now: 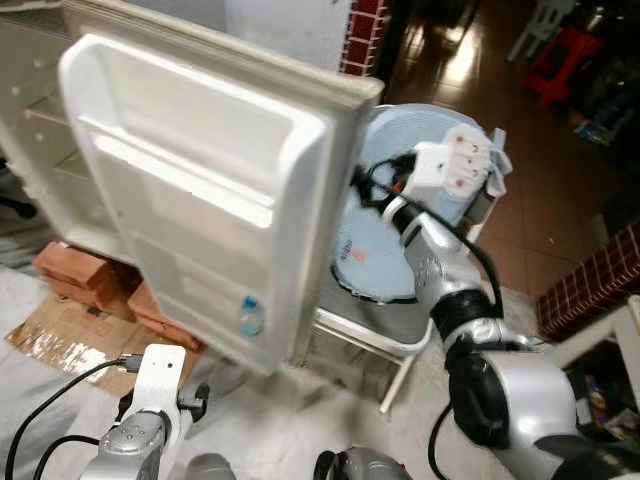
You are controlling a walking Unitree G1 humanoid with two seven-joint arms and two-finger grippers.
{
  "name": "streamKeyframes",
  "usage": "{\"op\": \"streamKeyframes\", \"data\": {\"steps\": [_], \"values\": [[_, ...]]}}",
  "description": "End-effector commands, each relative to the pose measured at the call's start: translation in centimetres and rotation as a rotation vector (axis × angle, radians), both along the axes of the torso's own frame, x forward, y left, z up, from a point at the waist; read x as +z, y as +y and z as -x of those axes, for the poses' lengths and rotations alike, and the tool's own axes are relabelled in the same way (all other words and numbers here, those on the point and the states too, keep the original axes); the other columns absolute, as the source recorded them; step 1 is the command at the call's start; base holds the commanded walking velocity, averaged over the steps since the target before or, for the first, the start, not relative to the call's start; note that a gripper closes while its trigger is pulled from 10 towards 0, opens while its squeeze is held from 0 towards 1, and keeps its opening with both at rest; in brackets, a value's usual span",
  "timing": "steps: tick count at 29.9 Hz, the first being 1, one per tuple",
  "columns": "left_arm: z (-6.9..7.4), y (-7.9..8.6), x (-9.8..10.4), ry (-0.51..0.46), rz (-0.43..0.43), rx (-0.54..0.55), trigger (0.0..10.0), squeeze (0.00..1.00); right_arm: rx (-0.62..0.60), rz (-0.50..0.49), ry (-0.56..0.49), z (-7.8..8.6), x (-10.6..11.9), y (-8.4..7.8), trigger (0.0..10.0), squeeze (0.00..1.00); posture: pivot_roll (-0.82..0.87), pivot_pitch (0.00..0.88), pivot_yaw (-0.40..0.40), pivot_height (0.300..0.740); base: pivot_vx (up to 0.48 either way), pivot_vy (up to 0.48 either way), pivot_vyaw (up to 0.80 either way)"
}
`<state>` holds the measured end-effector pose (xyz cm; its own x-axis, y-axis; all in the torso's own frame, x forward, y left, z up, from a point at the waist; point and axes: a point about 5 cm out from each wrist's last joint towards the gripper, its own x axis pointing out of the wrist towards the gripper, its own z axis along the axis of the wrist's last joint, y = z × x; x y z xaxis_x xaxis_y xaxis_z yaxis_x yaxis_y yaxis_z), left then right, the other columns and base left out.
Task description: Restocking fridge
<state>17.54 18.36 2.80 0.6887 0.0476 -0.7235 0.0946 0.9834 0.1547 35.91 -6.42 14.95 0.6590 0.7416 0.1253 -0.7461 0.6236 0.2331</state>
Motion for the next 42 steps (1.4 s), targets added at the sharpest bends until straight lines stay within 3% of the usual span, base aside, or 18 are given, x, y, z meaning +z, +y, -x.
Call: {"op": "streamKeyframes", "data": {"steps": [1, 3, 7, 10, 23, 24, 26, 27, 29, 33, 36, 37, 39, 40, 42], "values": [[0.1, 0.0, 0.3, -0.003, -0.019, -0.011, 10.0, 0.00, 0.288, -0.028, -0.120, 1.3, 3.1, 2.8, 10.0, 0.00, 0.17, 0.021, -0.085, 0.740, 0.000, 0.000, 0.00], [0.1, 0.0, 0.2, 0.000, -0.016, -0.016, 10.0, 0.00, 0.394, -0.025, -0.123, 2.1, 3.1, 2.1, 10.0, 0.00, 0.17, 0.019, -0.085, 0.740, 0.000, 0.000, 0.00], [0.0, -0.1, 0.2, -0.002, -0.022, -0.021, 10.0, 0.00, 0.413, -0.011, -0.101, 1.7, 2.7, 0.6, 10.0, 0.00, 0.17, 0.019, -0.085, 0.740, 0.000, 0.000, 0.00], [0.0, -0.1, 0.2, -0.001, -0.021, -0.025, 10.0, 0.00, 0.301, 0.067, -0.073, 0.8, 2.1, -0.4, 10.0, 0.00, 0.16, 0.020, -0.083, 0.740, 0.000, 0.000, 0.00], [0.2, -0.1, 0.2, -0.001, -0.016, -0.017, 10.0, 0.00, 0.354, 0.139, -0.064, 1.9, 0.3, 0.6, 10.0, 0.00, 0.17, 0.019, -0.083, 0.740, 0.000, 0.000, 0.00], [0.3, 0.0, 0.3, -0.006, -0.009, 0.002, 10.0, 0.00, 0.385, 0.062, -0.034, 2.3, 0.7, 1.0, 10.0, 0.00, 0.17, 0.018, -0.086, 0.740, 0.000, 0.000, 0.00], [0.3, 0.1, 0.3, -0.012, -0.005, 0.019, 10.0, 0.00, 0.447, 0.011, -0.023, 2.9, 1.1, 1.4, 10.0, 0.00, 0.18, 0.018, -0.087, 0.740, 0.000, 0.000, 0.00], [0.2, 0.7, 0.4, -0.026, -0.007, 0.076, 10.0, 0.00, 0.548, 0.006, -0.052, 4.1, 1.3, 1.7, 10.0, 0.00, 0.18, 0.018, -0.087, 0.740, 0.000, 0.000, 0.00], [0.1, 1.2, 0.3, -0.041, 0.001, 0.137, 10.0, 0.00, 0.582, 0.022, -0.055, 4.5, 1.2, 1.8, 10.0, 0.00, 0.18, 0.018, -0.087, 0.740, 0.000, 0.000, 0.00], [0.6, 2.4, 0.2, -0.044, 0.071, 0.339, 10.0, 0.00, 0.513, 0.091, -0.049, 3.9, 0.1, 1.7, 10.0, 0.00, 0.18, 0.015, -0.092, 0.740, 0.000, 0.000, 0.00], [1.1, 2.5, -0.2, -0.011, 0.141, 0.389, 10.0, 0.00, 0.516, 0.065, -0.046, 3.8, 0.5, 1.8, 10.0, 0.00, 0.18, 0.012, -0.092, 0.740, 0.000, 0.000, 0.00], [1.1, 2.5, -0.2, -0.011, 0.141, 0.389, 10.0, 0.00, 0.516, 0.065, -0.046, 3.8, 0.5, 1.8, 10.0, 0.00, 0.18, 0.012, -0.092, 0.740, 0.000, 0.000, 0.00], [1.2, 0.7, -0.1, 0.030, 0.237, 0.276, 10.0, 0.00, 0.469, 0.043, -0.048, 3.5, 1.5, 2.2, 10.0, 0.00, 0.18, 0.012, -0.093, 0.740, 0.000, 0.000, 0.00], [1.2, 0.7, -0.1, 0.030, 0.237, 0.276, 10.0, 0.00, 0.469, 0.043, -0.048, 3.5, 1.5, 2.2, 10.0, 0.00, 0.18, 0.012, -0.093, 0.740, 0.000, 0.000, 0.00], [1.1, -0.2, -0.1, 0.053, 0.228, 0.165, 10.0, 0.00, 0.476, 0.002, -0.072, 3.5, 2.8, 2.8, 10.0, 0.00, 0.18, 0.012, -0.091, 0.740, 0.000, 0.000, 0.00]]}}
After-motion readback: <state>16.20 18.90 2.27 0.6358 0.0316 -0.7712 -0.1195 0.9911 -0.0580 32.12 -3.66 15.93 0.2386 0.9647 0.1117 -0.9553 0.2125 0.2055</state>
